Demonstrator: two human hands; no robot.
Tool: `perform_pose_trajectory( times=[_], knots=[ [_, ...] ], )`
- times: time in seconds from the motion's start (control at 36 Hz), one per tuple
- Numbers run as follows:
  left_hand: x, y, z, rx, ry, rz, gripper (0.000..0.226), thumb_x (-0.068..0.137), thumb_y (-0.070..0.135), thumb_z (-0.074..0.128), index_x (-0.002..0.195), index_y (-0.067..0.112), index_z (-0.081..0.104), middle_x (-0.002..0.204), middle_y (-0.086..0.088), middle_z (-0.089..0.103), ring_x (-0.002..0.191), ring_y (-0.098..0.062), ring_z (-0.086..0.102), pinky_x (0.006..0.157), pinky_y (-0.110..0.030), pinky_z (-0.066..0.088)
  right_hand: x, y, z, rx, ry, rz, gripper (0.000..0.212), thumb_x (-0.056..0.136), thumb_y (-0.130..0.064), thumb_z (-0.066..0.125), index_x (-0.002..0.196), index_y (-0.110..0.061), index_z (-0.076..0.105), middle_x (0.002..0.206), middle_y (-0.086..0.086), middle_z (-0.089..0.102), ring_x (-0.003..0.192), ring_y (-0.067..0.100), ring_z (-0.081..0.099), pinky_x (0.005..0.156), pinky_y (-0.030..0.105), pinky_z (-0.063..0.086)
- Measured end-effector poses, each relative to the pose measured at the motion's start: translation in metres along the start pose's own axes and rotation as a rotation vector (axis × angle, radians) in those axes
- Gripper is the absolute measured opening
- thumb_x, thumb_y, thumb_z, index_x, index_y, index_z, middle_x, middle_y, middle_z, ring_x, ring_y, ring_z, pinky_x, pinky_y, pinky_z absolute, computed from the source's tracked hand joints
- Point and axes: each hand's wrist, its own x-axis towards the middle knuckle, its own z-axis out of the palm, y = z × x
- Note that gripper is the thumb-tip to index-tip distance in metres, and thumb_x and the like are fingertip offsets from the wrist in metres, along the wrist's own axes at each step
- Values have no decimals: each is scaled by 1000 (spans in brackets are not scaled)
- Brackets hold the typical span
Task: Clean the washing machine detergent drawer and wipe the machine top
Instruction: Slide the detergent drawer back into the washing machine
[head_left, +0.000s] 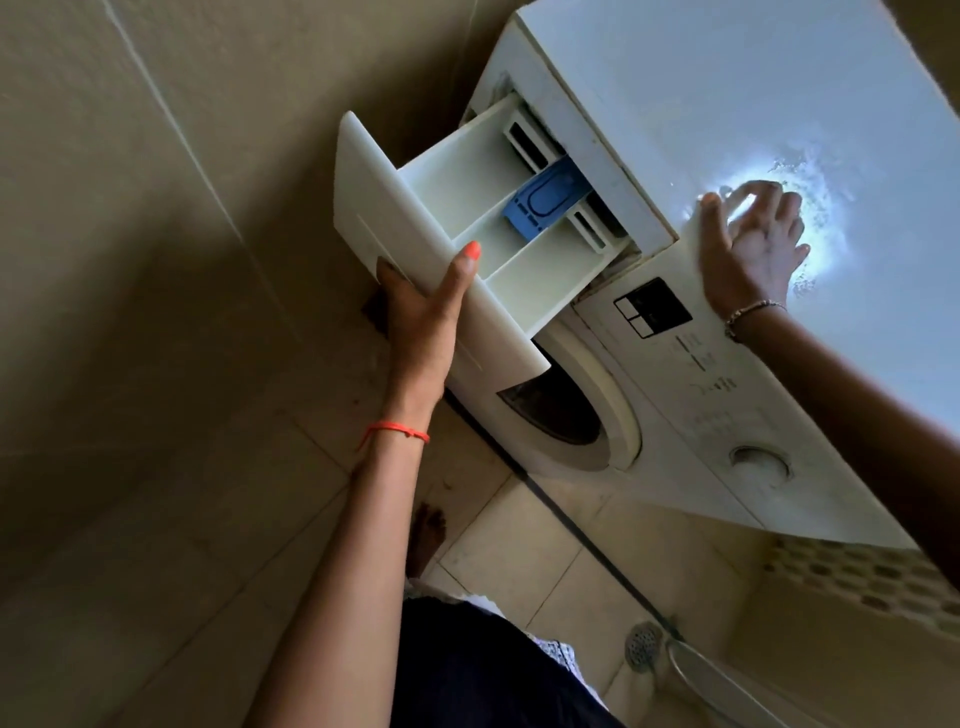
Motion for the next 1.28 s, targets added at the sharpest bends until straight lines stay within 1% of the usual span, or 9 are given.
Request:
perform_pose_trajectory(
  times=[0.19,0.31,0.42,0.61,0.78,0.94,1.08,1.19,1.28],
  knots=[
    [7,1,9,39,-13,40,109,54,61,63,142,17,17,107,15,52,94,7,56,85,-17,50,-1,-2,0,0,6,-11,48,93,-48,37,119,-9,44,124,14,41,121,26,38,102,45,23],
    [8,0,13,57,44,65,113,56,63,63,144,10,18,120,-2,55,104,-9,59,93,-28,50,-2,-1,0,11,12,-13,48,92,-48,38,118,-8,44,124,15,42,120,27,38,102,45,23],
    [4,-3,20,66,79,77,107,59,63,61,143,10,21,115,3,54,101,-10,59,90,-24,49,-1,-1,-1,7,8,-11,48,93,-47,38,119,-8,44,125,14,41,122,26,37,102,45,23],
    [4,-11,29,54,133,99,101,62,62,59,141,11,25,102,24,52,85,13,59,80,-16,46,-1,-1,-1,18,19,-5,44,93,-45,39,117,-9,46,124,14,43,119,26,39,101,43,25],
    [16,-3,63,86,39,26,96,82,38,68,148,11,3,124,0,50,93,4,54,73,0,44,-2,-2,-1,23,26,-8,43,93,-44,39,116,-9,46,122,14,43,118,26,40,100,43,25],
    [39,-3,101,12,36,27,80,81,34,70,140,16,20,121,-7,56,101,-13,61,82,-21,55,2,5,1,57,35,-24,38,92,-43,40,111,-12,47,116,12,44,112,26,41,97,41,26],
    [40,-10,103,27,60,35,81,83,33,68,143,17,16,118,-5,55,96,-9,61,72,-13,53,2,4,2,53,38,-22,36,92,-41,40,112,-12,47,115,13,44,111,27,40,98,43,27],
    [44,-3,117,5,-5,-14,102,69,51,68,146,20,9,131,-8,52,113,-20,56,97,-34,49,2,4,3,55,34,-16,37,91,-41,39,112,-12,47,114,13,44,110,28,40,98,43,27],
    [49,2,130,25,-35,-43,108,69,51,68,148,18,3,141,-10,43,123,-22,49,106,-36,41,3,4,2,55,28,-15,39,89,-43,37,113,-13,46,114,13,43,111,27,40,100,46,27]
  ],
)
